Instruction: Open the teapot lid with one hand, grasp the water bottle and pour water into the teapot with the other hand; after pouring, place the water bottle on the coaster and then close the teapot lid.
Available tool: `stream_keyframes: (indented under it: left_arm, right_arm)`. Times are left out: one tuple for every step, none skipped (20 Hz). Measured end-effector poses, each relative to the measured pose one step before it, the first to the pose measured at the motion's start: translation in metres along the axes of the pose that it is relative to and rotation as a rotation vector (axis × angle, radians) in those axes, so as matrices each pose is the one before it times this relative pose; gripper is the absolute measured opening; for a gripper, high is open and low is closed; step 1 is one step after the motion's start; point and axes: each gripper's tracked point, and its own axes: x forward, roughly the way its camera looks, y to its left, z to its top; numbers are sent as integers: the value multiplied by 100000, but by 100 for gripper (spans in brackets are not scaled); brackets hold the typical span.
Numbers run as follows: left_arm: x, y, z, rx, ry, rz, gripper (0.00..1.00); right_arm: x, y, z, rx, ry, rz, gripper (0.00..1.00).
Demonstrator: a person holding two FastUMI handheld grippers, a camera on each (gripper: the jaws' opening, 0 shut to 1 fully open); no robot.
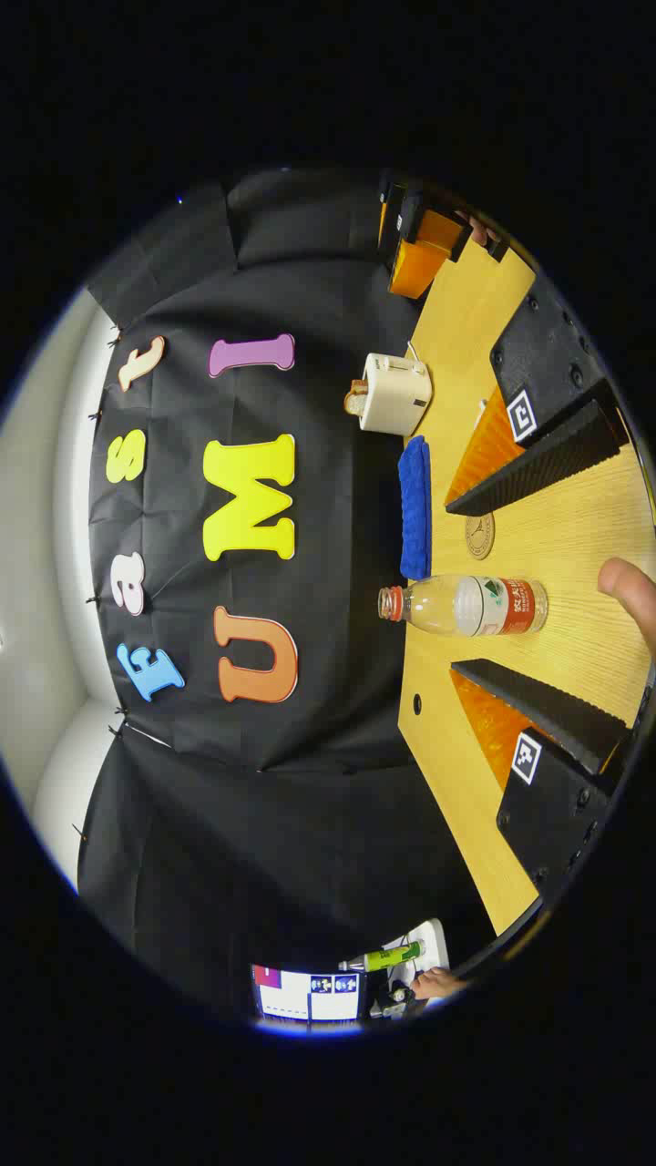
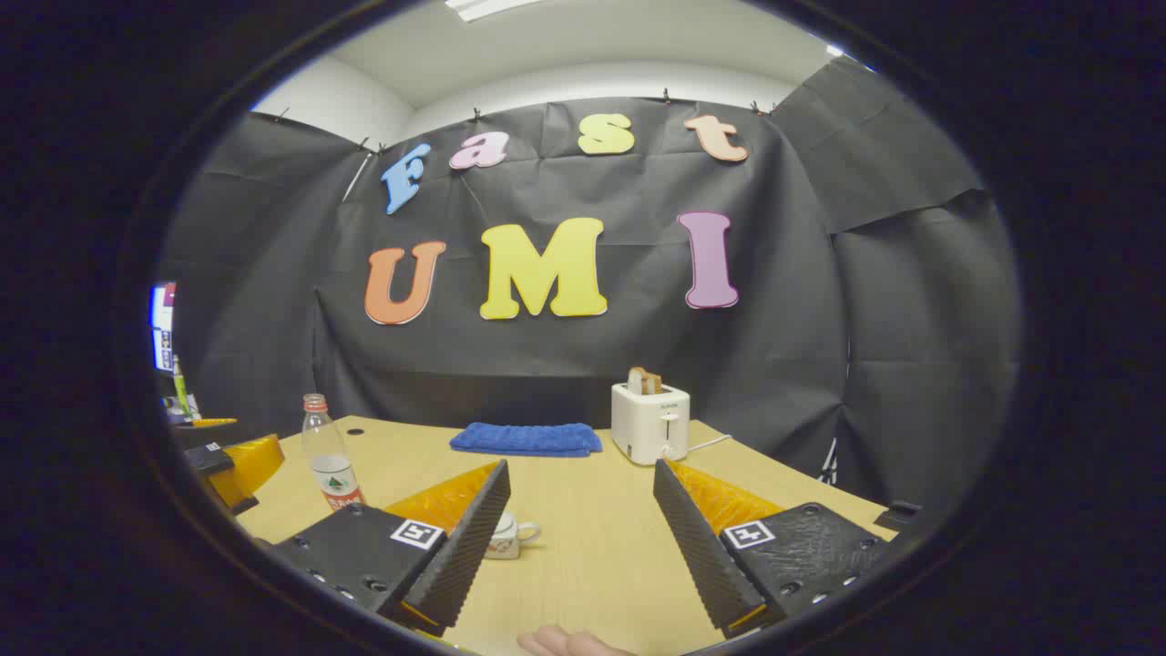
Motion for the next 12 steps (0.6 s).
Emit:
stream_keyframes:
  left_arm:
    - [-25,168,51,692,-341,176,99]
    - [-26,111,10,197,32,4,99]
    - [28,159,-252,-525,558,407,99]
    - [70,-62,-33,-628,204,-166,99]
    - [24,153,11,-237,-29,211,99]
    - [70,97,83,448,-84,302,99]
    - [-13,138,-40,439,-216,600,99]
    - [72,190,5,100,83,427,99]
    - [51,208,-184,-203,314,399,99]
    - [34,146,-124,-360,514,52,99]
    - [156,68,-131,-171,366,63,99]
    - [88,141,-66,250,376,283,99]
  right_arm:
    - [56,260,-102,-430,305,241,95]
    - [23,126,-212,-546,624,5,95]
    - [42,148,-9,-307,57,100,95]
    - [70,156,-107,-299,90,64,96]
    - [48,56,-37,-149,102,-130,96]
    - [78,190,-138,-51,303,135,95]
    - [61,206,-44,6,131,266,95]
    - [119,202,-218,-388,427,244,95]
    - [156,158,-206,-714,390,250,95]
    - [116,214,-252,-862,308,191,95]
    - [236,170,-257,-624,147,195,95]
    - [294,338,-331,-464,-24,554,95]
